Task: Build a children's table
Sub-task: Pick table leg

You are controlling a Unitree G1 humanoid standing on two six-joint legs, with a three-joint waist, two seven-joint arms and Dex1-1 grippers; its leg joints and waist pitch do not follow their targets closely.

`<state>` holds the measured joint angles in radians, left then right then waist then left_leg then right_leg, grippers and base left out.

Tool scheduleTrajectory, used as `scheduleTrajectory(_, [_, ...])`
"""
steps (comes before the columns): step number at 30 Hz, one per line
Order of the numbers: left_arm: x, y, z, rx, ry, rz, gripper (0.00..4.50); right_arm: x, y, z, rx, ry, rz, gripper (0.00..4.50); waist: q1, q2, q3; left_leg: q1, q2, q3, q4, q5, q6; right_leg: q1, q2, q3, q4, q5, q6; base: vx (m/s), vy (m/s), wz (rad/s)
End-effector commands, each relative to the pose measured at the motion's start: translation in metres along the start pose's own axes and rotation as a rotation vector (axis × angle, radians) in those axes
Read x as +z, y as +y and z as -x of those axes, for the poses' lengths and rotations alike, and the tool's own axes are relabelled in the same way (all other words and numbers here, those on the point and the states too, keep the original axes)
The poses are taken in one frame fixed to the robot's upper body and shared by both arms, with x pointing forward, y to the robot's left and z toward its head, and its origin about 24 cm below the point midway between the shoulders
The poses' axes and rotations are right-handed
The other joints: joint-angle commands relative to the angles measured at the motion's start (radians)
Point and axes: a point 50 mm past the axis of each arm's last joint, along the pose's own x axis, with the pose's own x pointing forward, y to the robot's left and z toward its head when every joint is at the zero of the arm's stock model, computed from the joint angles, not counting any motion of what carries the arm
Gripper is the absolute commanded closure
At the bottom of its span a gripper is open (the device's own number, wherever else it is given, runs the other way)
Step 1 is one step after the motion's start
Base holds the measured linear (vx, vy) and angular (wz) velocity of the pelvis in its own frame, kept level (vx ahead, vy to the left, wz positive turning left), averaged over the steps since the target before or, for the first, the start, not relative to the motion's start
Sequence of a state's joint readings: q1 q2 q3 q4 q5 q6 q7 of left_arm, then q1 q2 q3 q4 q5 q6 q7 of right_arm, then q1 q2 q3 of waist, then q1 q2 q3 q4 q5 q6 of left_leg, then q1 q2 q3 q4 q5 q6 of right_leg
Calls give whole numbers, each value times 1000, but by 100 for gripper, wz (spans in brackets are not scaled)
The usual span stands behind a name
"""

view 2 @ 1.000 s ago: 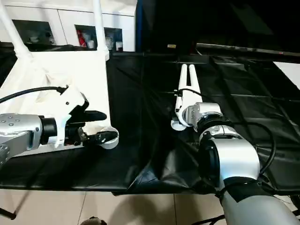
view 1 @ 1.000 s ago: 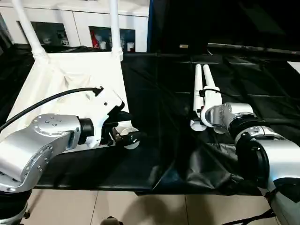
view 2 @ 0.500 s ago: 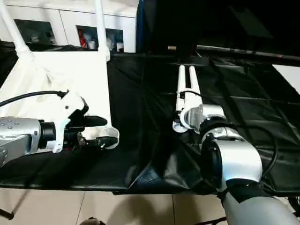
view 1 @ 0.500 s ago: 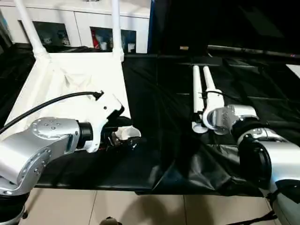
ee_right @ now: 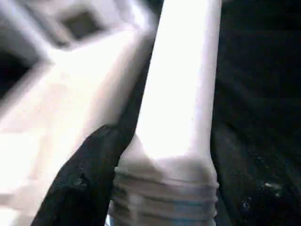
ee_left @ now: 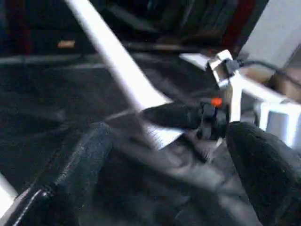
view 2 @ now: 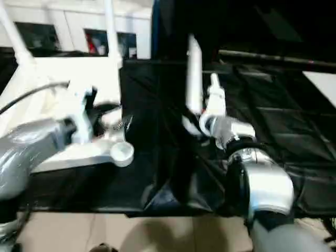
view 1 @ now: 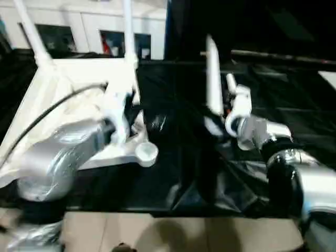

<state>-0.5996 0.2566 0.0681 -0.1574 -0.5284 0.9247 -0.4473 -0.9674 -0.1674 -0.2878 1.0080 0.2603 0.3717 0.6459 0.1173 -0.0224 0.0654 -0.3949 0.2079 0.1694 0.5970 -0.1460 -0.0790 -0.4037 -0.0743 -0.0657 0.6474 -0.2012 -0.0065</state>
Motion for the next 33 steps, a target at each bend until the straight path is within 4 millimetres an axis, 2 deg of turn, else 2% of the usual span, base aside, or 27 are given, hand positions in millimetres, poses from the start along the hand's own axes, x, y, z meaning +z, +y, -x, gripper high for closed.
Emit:
scheduleTrajectory(1, [1,5,-1,24,-15,22,0,16,4,6,62,-65,16,188,7,17,-91,21,9,-1,-54,-158,-2,63,-49,36,-61,66,-232,0,0,0])
scheduleTrajectory(2, [7,7,-16,33,-58,112,0,15,21,14,212,-94,38,188,9,34,-86,24,8,-1,-55,-173,0,59,-46,37,-68,53,-229,0,0,0])
scheduleTrajectory(3, [7,7,-16,33,-58,112,0,15,21,14,212,-94,38,188,14,31,-84,31,7,2,-52,-181,7,57,-41,38,-76,50,-218,0,0,0])
scheduleTrajectory(4, [10,9,-23,37,-80,162,0,12,31,19,285,-83,66,188,17,29,-92,24,11,-7,-57,-170,1,68,-48,36,-63,60,-223,0,0,0])
scheduleTrajectory(5, [12,9,-28,36,-94,192,0,8,37,22,329,-73,76,188,24,27,-91,29,10,-4,-55,-176,2,64,-48,37,-69,43,-214,0,0,0])
scheduleTrajectory(9, [21,11,-41,10,-156,317,0,-3,54,32,451,-35,116,189,28,26,-86,25,9,-6,-60,-215,-15,64,-54,36,-80,-38,-212,0,0,0])
scheduleTrajectory(11, [23,12,-48,-10,-184,402,0,-11,61,37,500,-6,149,189,33,25,-86,26,8,-6,-60,-227,-20,62,-54,38,-87,-79,-194,0,0,0])
scheduleTrajectory(14, [23,12,-53,-24,-176,419,0,-16,64,40,514,15,161,190,33,24,-86,24,9,-9,-63,-231,-18,63,-55,37,-86,-92,-181,0,0,0])
scheduleTrajectory(19, [28,12,-55,-35,-201,435,0,-18,68,42,517,34,186,191,35,21,-86,23,12,-9,-62,-214,-20,61,-59,38,-85,-81,-193,0,0,0])
scheduleTrajectory(20, [29,12,-55,-30,-213,445,18,-17,69,41,516,35,192,191,35,21,-85,23,12,-9,-62,-215,-20,61,-59,38,-85,-83,-192,0,0,0])
scheduleTrajectory(21, [31,13,-55,-28,-219,449,30,-17,69,41,511,38,200,191,38,12,-85,22,12,-8,-62,-207,-16,63,-62,38,-83,-85,-193,0,0,0])
scheduleTrajectory(22, [33,14,-54,-26,-223,453,37,-16,69,40,508,40,204,191,37,8,-84,23,12,-6,-62,-207,-13,60,-61,38,-86,-93,-191,0,0,0])
scheduleTrajectory(25, [34,16,-52,-16,-222,452,55,-14,70,38,503,46,217,191,40,7,-82,22,13,-7,-64,-212,-12,60,-63,39,-88,-130,-177,0,0,0])
scheduleTrajectory(27, [34,17,-51,-10,-227,458,81,-13,70,38,499,49,227,192,40,9,-82,21,13,-7,-64,-206,-14,59,-63,39,-88,-131,-171,0,0,0])
scheduleTrajectory(30, [34,19,-50,8,-232,459,87,-12,70,37,492,56,240,193,41,4,-82,21,13,-6,-64,-197,-13,58,-63,40,-87,-126,-166,0,0,0])
scheduleTrajectory(33, [34,20,-50,42,-240,463,124,-13,69,37,478,64,252,193,45,5,-82,21,14,-7,-64,-192,-15,58,-63,40,-87,-125,-160,0,0,0])
